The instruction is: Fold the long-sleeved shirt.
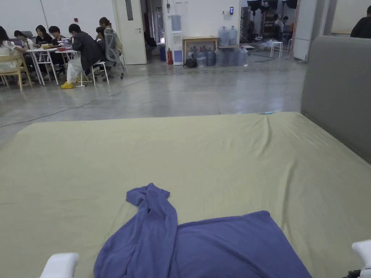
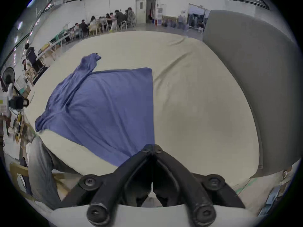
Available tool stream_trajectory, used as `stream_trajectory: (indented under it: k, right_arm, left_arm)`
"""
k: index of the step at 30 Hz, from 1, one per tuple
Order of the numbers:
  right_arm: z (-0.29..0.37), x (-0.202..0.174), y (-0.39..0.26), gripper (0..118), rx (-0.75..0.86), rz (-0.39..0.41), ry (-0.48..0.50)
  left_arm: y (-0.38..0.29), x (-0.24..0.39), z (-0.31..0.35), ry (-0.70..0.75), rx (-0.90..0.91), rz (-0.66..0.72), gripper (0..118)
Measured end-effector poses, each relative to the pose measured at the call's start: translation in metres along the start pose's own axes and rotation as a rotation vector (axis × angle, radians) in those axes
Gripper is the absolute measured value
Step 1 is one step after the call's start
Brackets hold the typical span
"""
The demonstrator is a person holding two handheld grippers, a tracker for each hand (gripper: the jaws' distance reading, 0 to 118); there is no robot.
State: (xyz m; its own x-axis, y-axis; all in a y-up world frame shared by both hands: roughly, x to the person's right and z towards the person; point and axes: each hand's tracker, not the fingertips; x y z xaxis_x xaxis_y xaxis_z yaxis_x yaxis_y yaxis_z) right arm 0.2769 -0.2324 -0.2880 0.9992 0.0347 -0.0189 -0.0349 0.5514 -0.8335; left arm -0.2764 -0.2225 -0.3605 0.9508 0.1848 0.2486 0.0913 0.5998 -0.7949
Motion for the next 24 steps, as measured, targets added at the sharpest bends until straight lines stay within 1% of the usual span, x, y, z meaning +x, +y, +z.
stream_trajectory:
  k: [2,3,5,6,7,8,9,10,11,13,15,17,19,21,23,24]
  right_arm:
    - [-0.009,-0.006,0.001,0,-0.016,0.024,0.047]
    - [-0.014,-0.009,0.002,0,-0.02,0.024,0.063]
    - [-0.025,-0.014,0.01,0,-0.036,0.023,0.085]
    - [-0.032,-0.016,0.01,0,-0.044,0.03,0.09]
    - [-0.038,-0.018,0.014,0,-0.048,0.041,0.09]
    - [-0.042,-0.019,0.018,0,-0.054,0.051,0.09]
    - [-0.049,-0.02,0.019,0,-0.061,0.06,0.092]
    - [-0.056,-0.021,0.019,0,-0.064,0.062,0.093]
    - [-0.063,-0.021,0.02,0,-0.069,0.063,0.097]
    - [-0.073,-0.017,0.025,0,-0.081,0.06,0.113]
    - [-0.086,-0.015,0.026,0,-0.096,0.054,0.118]
    - [-0.092,-0.01,0.03,0,-0.105,0.054,0.108]
    - [-0.094,-0.007,0.031,0,-0.108,0.051,0.1]
    - [-0.093,-0.003,0.031,0,-0.109,0.048,0.107]
    - [-0.092,-0.003,0.031,0,-0.109,0.053,0.103]
    - [-0.088,-0.005,0.031,0,-0.107,0.058,0.098]
  left_arm:
    - [0.032,0.011,-0.017,-0.021,0.014,-0.038,0]
    - [0.049,0.019,-0.028,-0.021,0.025,-0.053,0]
    - [0.083,0.039,-0.055,-0.041,0.049,-0.111,0]
    - [0.103,0.048,-0.074,-0.041,0.049,-0.117,0]
    - [0.122,0.057,-0.095,-0.043,0.052,-0.116,5]
    - [0.141,0.065,-0.116,-0.045,0.046,-0.118,30]
    - [0.156,0.072,-0.14,-0.052,0.042,-0.115,70]
    - [0.173,0.079,-0.167,-0.053,0.017,-0.104,79]
    - [0.186,0.083,-0.193,-0.052,0.006,-0.083,79]
    - [0.208,0.089,-0.242,-0.053,-0.019,-0.083,79]
    - [0.221,0.092,-0.282,0.035,-0.076,-0.081,79]
    - [0.221,0.089,-0.314,0.068,-0.115,-0.054,79]
    - [0.217,0.083,-0.331,0.117,-0.159,-0.011,79]
    - [0.211,0.076,-0.336,0.14,-0.157,-0.007,79]
    - [0.202,0.071,-0.338,0.21,-0.162,0.0,76]
    - [0.199,0.068,-0.337,0.153,-0.146,0.009,71]
